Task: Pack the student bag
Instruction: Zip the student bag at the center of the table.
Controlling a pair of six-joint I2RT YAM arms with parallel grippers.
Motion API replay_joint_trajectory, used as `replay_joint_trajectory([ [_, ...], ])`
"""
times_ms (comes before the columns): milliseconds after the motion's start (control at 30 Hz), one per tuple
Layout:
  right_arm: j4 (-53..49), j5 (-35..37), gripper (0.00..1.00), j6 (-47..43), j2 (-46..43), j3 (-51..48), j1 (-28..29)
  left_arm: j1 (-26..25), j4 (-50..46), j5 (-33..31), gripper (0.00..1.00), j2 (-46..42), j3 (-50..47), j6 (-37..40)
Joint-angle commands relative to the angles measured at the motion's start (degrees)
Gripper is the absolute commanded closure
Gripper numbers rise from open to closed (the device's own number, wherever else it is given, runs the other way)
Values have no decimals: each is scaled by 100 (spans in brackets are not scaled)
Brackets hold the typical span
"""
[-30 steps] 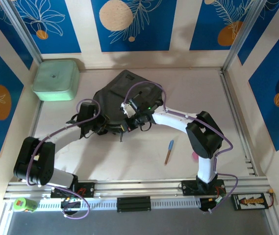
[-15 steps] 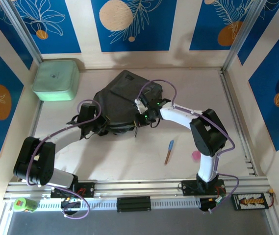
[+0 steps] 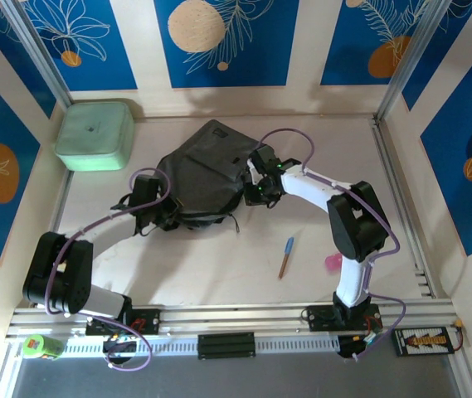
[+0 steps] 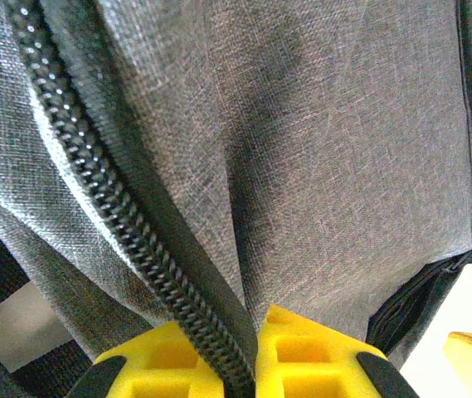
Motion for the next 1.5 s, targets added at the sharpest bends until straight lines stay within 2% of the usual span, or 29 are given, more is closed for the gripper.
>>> replay_joint_trajectory([
  [0, 229, -712, 68, -121, -381, -263, 197, 46, -319, 159, 94, 7, 191, 233],
  [133, 823, -1308, 50, 53, -680, -909, 362, 48, -343, 162, 93, 64, 285, 261],
  [233, 1134, -1553, 40, 189, -662, -1116, 494, 40, -314, 197, 93, 113, 308, 244],
  [400, 1328, -1565, 37, 262, -363, -1045, 571, 44, -308, 187, 93, 118, 316, 229],
  [600, 1334, -1398, 40, 59, -53, -831, 576, 57, -318, 203, 93, 115, 308, 234],
  [700, 1392, -1428, 46, 5, -32, -842, 548, 56, -310, 207, 93, 113, 310, 228],
  [767, 1423, -1507, 61, -18, -56, -852, 537, 65, -310, 212, 93, 109, 308, 232],
  [833, 1384, -1474, 82, -17, -153, -853, 536, 74, -319, 203, 93, 104, 300, 229],
  [933, 1345, -1249, 98, 22, -448, -970, 498, 90, -362, 169, 94, 78, 282, 264],
  [1133, 1115, -1054, 100, 125, -870, -923, 237, 108, -465, 128, 95, 42, 229, 402],
  [1467, -45, -510, 100, 511, -105, 324, -32, 126, -670, 131, 100, -88, 87, 591],
])
